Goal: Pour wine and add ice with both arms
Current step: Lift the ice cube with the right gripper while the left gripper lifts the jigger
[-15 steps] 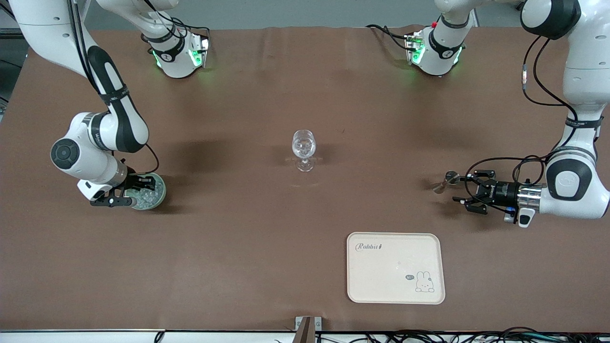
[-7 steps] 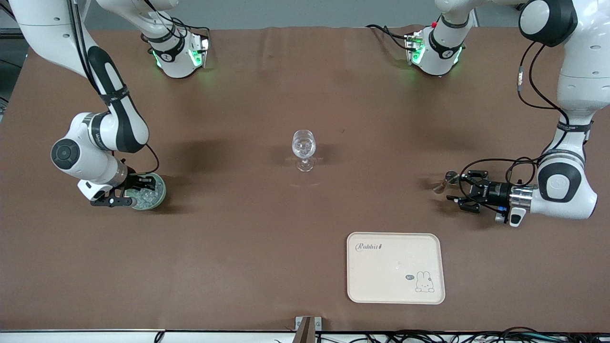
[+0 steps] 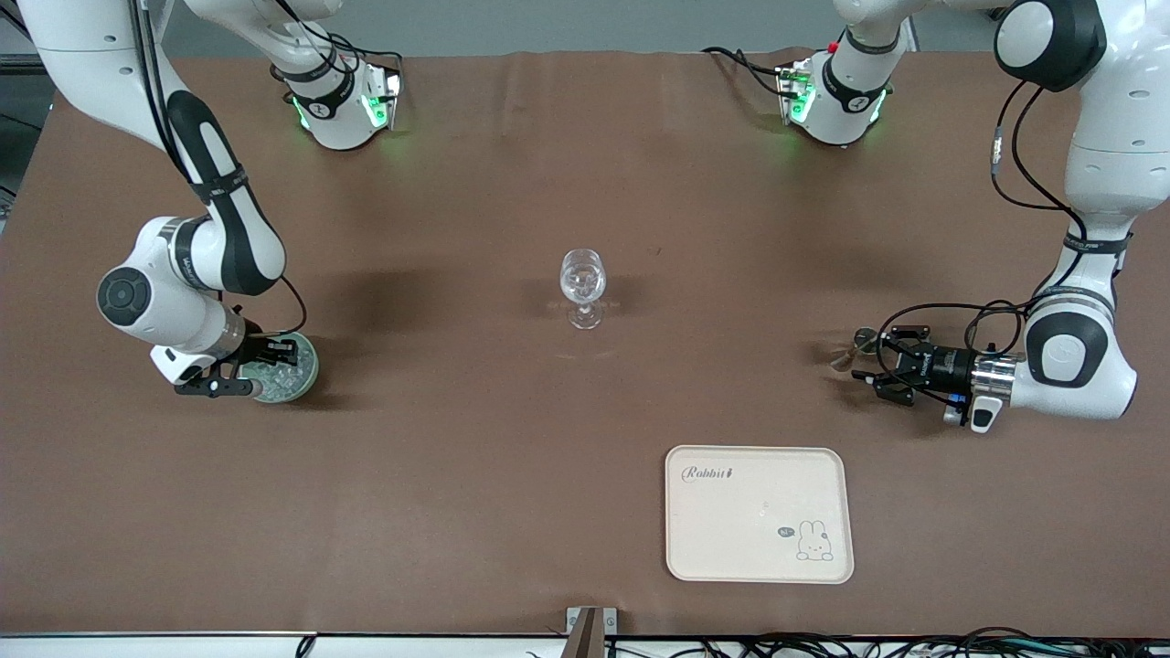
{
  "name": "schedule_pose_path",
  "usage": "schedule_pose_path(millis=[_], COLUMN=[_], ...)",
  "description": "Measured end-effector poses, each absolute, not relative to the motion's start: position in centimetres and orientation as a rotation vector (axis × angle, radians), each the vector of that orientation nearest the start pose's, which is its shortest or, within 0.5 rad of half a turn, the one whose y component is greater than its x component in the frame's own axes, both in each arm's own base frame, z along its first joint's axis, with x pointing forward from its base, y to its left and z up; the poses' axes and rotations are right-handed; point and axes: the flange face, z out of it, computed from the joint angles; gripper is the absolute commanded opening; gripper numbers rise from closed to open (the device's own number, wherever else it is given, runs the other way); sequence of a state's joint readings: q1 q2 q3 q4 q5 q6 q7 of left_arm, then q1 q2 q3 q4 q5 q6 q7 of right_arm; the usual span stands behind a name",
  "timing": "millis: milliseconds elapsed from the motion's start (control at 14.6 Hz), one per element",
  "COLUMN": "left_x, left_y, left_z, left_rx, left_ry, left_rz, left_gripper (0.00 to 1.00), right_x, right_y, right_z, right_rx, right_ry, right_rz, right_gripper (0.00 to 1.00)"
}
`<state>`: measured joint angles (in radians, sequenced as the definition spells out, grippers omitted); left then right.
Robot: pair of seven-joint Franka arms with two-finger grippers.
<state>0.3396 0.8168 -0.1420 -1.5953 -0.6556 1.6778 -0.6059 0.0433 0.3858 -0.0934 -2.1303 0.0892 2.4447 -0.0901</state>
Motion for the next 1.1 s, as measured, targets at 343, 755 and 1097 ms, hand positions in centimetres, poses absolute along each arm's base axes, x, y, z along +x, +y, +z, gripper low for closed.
schedule_pose_path(millis=[343,755,1097], left_x=[61.23,61.30,61.23], left_y=[6.68,6.23,6.09], left_z=[14.00,14.06,13.85], left_rx=[1.994,1.983,1.971], left_ry=[1.279,1.273,1.274], left_rz=[-1.092,-1.095,-1.100], left_gripper=[0.60,0.47,0.29], right_x=[56.62,56.61,56.88], right_y=[-2.82,-2.85,-3.10], right_z=[21.85,21.80,22.10], right_rx=[-3.114,-3.113,-3.113], right_ry=[0.040,0.035,0.043], right_rz=[0.111,0.112,0.106], right_gripper=[0.39,0.16,0.02])
